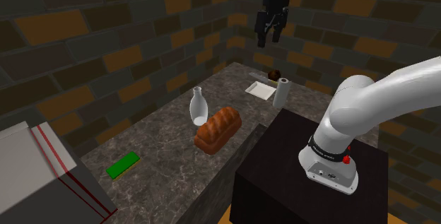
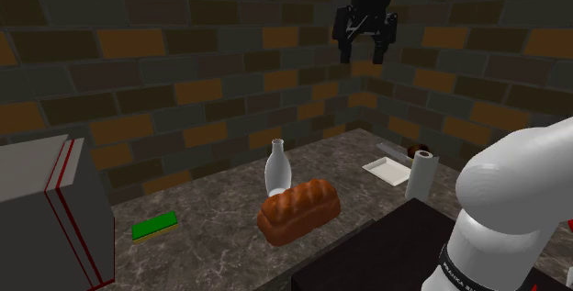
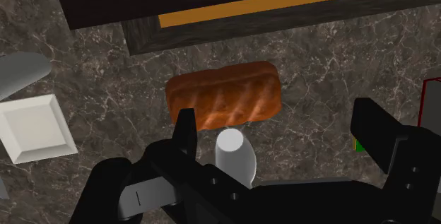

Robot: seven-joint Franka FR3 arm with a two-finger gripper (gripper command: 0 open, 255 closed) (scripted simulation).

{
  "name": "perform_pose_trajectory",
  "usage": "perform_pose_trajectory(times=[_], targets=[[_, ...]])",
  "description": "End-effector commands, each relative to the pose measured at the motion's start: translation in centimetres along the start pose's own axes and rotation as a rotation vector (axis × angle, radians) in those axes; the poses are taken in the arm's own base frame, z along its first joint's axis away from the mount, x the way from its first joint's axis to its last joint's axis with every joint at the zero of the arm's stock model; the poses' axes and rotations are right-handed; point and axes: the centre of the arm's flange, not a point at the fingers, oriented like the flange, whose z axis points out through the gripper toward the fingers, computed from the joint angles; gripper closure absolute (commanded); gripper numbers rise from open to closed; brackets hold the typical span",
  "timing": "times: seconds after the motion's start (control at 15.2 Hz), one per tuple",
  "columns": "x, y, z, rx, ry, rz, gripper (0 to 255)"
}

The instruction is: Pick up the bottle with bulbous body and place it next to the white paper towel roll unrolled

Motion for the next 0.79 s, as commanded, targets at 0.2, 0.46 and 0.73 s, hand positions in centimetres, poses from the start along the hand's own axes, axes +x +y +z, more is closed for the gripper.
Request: perform_pose_trajectory(times=[0.2,0.46,0.73], targets=[[2.9,-0.3,2.7,-0.009,0.006,-0.002,0],[6.7,-0.6,6.2,-0.022,0.013,-0.004,0],[10.5,-0.9,9.7,-0.034,0.021,-0.007,0]])
